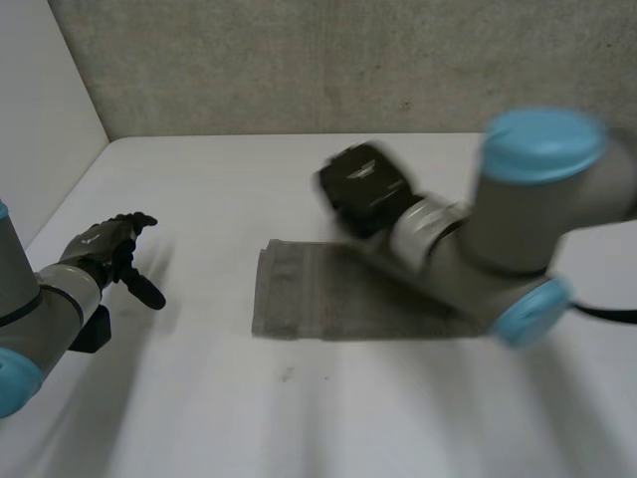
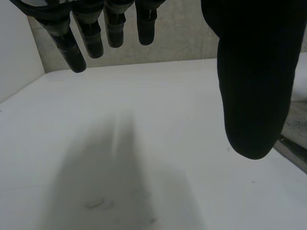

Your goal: Fold the towel.

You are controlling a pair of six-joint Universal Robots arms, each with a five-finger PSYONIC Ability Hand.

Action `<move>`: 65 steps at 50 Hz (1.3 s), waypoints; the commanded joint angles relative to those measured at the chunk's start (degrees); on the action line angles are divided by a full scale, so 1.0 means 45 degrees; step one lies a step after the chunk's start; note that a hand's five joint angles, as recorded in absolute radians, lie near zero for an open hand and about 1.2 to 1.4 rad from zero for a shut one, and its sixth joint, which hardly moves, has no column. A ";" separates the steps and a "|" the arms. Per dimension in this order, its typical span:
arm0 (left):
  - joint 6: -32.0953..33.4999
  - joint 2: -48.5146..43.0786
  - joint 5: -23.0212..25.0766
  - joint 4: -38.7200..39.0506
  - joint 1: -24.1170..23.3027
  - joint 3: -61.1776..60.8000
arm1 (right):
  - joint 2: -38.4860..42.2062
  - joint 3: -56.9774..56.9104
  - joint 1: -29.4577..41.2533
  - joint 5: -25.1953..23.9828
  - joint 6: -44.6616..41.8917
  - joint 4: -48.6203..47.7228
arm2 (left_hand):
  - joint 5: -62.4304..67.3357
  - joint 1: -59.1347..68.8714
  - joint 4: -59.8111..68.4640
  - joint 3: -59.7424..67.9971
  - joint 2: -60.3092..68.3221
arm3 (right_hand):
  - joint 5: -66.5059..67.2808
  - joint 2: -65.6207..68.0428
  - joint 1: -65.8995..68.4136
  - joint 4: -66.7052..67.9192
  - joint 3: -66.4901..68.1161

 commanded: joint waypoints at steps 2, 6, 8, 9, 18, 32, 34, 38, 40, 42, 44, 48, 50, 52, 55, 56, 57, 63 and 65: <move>0.0000 -0.0095 -0.0004 0.0116 -0.0079 -0.0096 | 0.1664 -0.0248 0.1943 0.0078 0.0007 -0.0028 | -0.0349 -0.0090 0.0099 0.0085 0.0131 | 0.3011 0.2697 0.0435 0.2550 0.2574; 0.0000 -0.0154 -0.0004 0.0155 -0.0157 -0.0135 | 0.2171 -0.0248 0.2158 0.0272 -0.0012 0.0050 | -0.0349 -0.0090 0.0099 0.0085 0.0131 | 0.1951 0.1637 -0.0625 0.1490 0.1514; 0.0019 -0.0173 -0.0004 0.0175 -0.0196 -0.0135 | 0.2094 -0.0229 0.2158 0.0409 -0.0012 0.0070 | -0.0349 -0.0090 0.0099 0.0085 0.0131 | -0.6608 -0.6923 -0.9184 -0.7069 -0.7045; 0.0019 -0.0173 -0.0004 0.0175 -0.0235 -0.0135 | 0.1881 -0.0113 0.2100 0.0661 0.0007 0.0070 | -0.0349 -0.0090 0.0099 0.0085 0.0131 | -1.2544 -1.2859 -1.5120 -1.3005 -1.2981; 0.0000 -0.0056 0.0015 0.0194 -0.0995 -0.0077 | -0.0348 0.1295 0.0830 0.1543 0.0593 0.0148 | -0.0349 -0.0090 0.0099 0.0085 0.0131 | -1.2544 -1.2859 -1.5120 -1.3005 -1.2981; -0.0020 0.0042 -0.0024 0.0292 -0.2734 0.0451 | -0.2711 0.7174 -0.3858 0.0605 0.0964 -0.0809 | -0.0349 -0.0090 0.0099 0.0085 0.0131 | -1.2544 -1.2859 -1.5120 -1.3005 -1.2981; -0.0020 0.0042 -0.0043 0.0331 -0.2813 0.0431 | -0.2809 0.7779 -0.4405 0.0332 0.0828 -0.1219 | -0.0349 -0.0090 0.0099 0.0085 0.0131 | -1.2544 -1.2859 -1.5120 -1.3005 -1.2981; -0.0020 0.0042 -0.0063 0.0370 -0.2872 0.0392 | -0.2945 0.9007 -0.5477 -0.0408 0.0710 -0.2135 | -0.0349 -0.0090 0.0099 0.0085 0.0131 | -0.9472 -0.9786 -1.2048 -0.9933 -0.9908; -0.0020 0.0042 -0.0063 0.0370 -0.2911 0.0373 | -0.2867 0.9205 -0.5616 -0.0645 0.0828 -0.2293 | -0.0349 -0.0090 0.0099 0.0085 0.0131 | -0.8489 -0.8803 -1.1065 -0.8950 -0.8925; -0.0020 0.0042 -0.0082 0.0370 -0.2931 0.0353 | -0.2750 0.9283 -0.5635 -0.0860 0.0945 -0.2391 | -0.0349 -0.0090 0.0099 0.0085 0.0131 | -0.7554 -0.7869 -1.0130 -0.8015 -0.7991; -0.0020 0.0042 -0.0082 0.0370 -0.2950 0.0353 | -0.2420 0.9361 -0.5655 -0.1229 0.1178 -0.2624 | -0.0349 -0.0090 0.0099 0.0085 0.0131 | -0.3544 -0.3859 -0.6120 -0.4005 -0.3981; -0.0039 0.0042 -0.0082 0.0390 -0.3028 0.0314 | -0.2360 0.9361 -0.5694 -0.1211 0.1706 -0.3250 | -0.0349 -0.0090 0.0099 0.0085 0.0131 | 0.2950 0.2635 0.0373 0.2488 0.2513; -0.0039 0.0061 -0.0102 0.0370 -0.3067 0.0295 | -0.2379 0.9361 -0.5694 -0.1192 0.2097 -0.3660 | -0.0349 -0.0090 0.0099 0.0085 0.0131 | 0.3011 0.2697 0.0435 0.2550 0.2574; -0.0039 0.0080 -0.0102 0.0370 -0.3087 0.0294 | -0.2437 0.9245 -0.5713 -0.1133 0.2855 -0.4166 | -0.0349 -0.0090 0.0099 0.0085 0.0131 | 0.3011 0.2697 0.0435 0.2550 0.2574; -0.0059 0.0139 -0.0102 0.0370 -0.3087 0.0294 | -0.2535 0.8972 -0.5636 -0.0997 0.3209 -0.4324 | -0.0349 -0.0090 0.0099 0.0085 0.0131 | 0.3011 0.2697 0.0435 0.2550 0.2574; -0.0059 0.0255 -0.0102 0.0370 -0.3087 0.0314 | -0.2535 0.8971 -0.5635 -0.0996 0.3210 -0.4325 | -0.0349 -0.0090 0.0099 0.0085 0.0131 | 0.3011 0.2697 0.0435 0.2550 0.2574; -0.0059 0.0256 -0.0102 0.0370 -0.3087 0.0314 | -0.2574 0.8661 -0.5616 -0.0822 0.3249 -0.4344 | -0.0349 -0.0090 0.0099 0.0085 0.0131 | 0.3011 0.2697 0.0435 0.2550 0.2574; -0.0118 0.0743 -0.0083 0.0370 -0.3068 0.0411 | -0.2555 0.6419 -0.4275 -0.0196 0.3638 -0.3683 | -0.0311 -0.0053 0.0137 0.0122 0.0168 | 0.3011 0.2697 0.0435 0.2550 0.2574; -0.0137 0.0901 -0.0082 0.0370 -0.3048 0.0412 | -0.2400 0.5542 -0.3456 -0.0215 0.3891 -0.3293 | -0.0274 -0.0015 0.0174 0.0160 0.0206 | 0.3011 0.2697 0.0435 0.2550 0.2574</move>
